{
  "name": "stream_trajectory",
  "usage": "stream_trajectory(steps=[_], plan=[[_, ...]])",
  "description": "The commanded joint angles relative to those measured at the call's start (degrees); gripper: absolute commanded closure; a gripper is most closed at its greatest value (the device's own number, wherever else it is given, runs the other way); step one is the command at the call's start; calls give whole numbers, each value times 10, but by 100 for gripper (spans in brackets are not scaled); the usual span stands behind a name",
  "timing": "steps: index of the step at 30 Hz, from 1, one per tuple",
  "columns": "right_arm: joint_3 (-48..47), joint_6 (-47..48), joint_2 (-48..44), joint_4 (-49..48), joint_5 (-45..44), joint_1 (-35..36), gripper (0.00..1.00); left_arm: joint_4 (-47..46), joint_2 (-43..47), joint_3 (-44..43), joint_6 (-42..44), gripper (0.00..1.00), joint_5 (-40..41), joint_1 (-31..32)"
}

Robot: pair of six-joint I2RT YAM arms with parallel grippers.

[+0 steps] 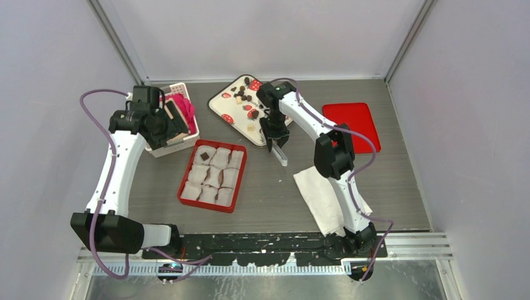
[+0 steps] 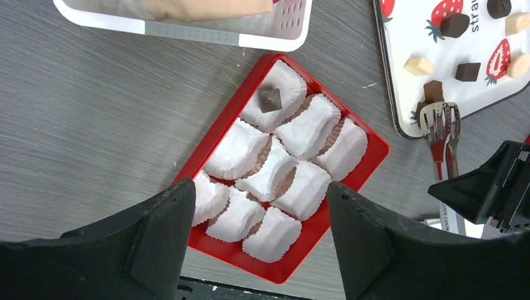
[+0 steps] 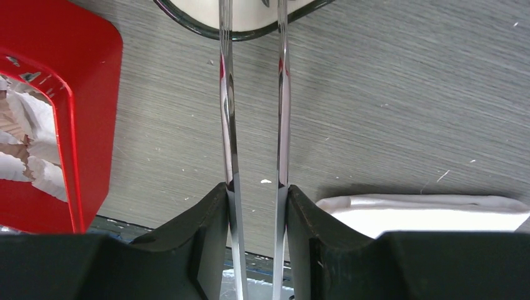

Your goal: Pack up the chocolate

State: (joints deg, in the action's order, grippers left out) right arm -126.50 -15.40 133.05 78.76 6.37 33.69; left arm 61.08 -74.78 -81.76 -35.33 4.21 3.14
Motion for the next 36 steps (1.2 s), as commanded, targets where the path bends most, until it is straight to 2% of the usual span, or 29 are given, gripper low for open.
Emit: stream_trajectory(steps=[1, 5, 14, 21, 29, 36], plan=[[-35, 5, 1, 9, 15, 3, 60, -23, 0, -22, 5, 22, -6, -7], [-31, 4, -3, 10, 14, 3, 63, -23, 0, -23, 7, 23, -8, -8], [-15, -3, -58, 14, 4, 3, 87, -24, 1, -21, 6, 23, -11, -10], [-19, -9, -83, 16, 0, 4, 97, -24, 5, -21, 6, 23, -12, -10], [-41, -10, -100, 21, 0, 24, 99, -17, 13, -20, 10, 23, -7, -10], [-74, -16, -119, -6, 23, 90, 99, -13, 12, -24, 15, 23, -13, -17]])
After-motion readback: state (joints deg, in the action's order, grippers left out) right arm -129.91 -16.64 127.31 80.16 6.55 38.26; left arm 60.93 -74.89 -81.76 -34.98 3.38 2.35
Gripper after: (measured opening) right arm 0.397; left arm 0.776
